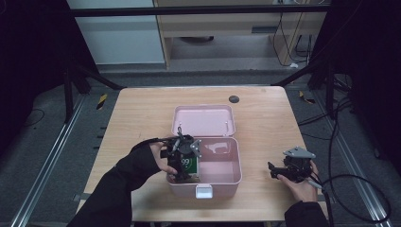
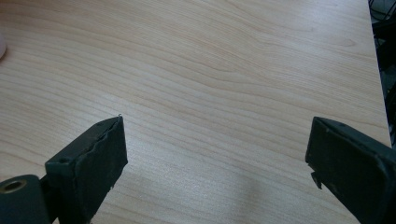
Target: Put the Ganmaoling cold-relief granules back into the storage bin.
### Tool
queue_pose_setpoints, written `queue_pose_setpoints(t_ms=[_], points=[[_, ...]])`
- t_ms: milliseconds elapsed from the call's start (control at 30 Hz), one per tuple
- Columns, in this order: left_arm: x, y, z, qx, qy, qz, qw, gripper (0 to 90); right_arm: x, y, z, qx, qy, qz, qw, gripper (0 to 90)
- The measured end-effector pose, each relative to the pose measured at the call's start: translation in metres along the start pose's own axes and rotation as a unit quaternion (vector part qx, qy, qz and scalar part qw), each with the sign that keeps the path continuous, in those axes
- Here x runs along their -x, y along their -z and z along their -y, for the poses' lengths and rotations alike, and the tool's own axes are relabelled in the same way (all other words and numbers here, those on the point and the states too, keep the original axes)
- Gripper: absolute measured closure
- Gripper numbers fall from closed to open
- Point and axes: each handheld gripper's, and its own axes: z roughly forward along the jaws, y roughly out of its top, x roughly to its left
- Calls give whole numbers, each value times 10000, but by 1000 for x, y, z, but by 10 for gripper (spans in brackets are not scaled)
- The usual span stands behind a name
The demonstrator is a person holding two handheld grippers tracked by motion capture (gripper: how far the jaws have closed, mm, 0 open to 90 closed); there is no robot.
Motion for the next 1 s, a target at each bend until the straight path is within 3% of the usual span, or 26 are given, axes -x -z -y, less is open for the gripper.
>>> queue_pose_setpoints(t_ms=[233,567,800,1000], points=[[-1,-4,1,-45,29,39,10000,132,0,0,0,-15,-1,-5,10000,49],[1,23,6,415,109,-25,9991,131,-1,0,-1,-15,-16,10,10000,46],[7,54,12,813,208,-216,9962,151,0,0,-1,-22,-7,23,10000,46],[13,82,27,1180,387,-439,9913,182,0,1,0,-13,8,36,10000,46]])
